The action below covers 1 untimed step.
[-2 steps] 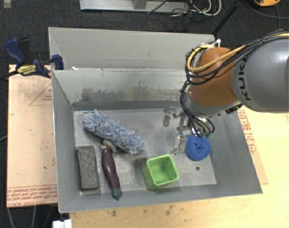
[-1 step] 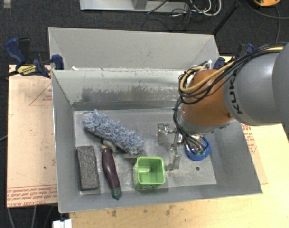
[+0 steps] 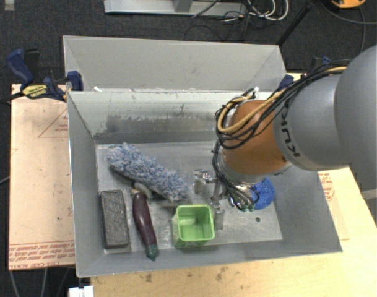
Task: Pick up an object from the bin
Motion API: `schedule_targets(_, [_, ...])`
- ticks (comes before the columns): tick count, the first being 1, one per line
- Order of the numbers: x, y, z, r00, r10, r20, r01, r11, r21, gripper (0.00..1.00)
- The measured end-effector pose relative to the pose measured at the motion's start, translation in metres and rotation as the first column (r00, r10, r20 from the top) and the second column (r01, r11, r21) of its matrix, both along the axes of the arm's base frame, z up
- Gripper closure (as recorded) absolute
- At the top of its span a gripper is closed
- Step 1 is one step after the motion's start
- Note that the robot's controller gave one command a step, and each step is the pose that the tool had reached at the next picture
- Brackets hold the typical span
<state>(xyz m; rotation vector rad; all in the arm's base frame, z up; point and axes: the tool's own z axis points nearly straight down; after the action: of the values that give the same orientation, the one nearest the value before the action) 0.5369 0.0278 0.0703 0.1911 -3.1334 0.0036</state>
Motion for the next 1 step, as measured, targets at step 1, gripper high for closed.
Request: schedule_targets(1, [0.0121,0.0818,0.0152,0.988,-0.155,0.004,0.155,0.988,0.004,1.00])
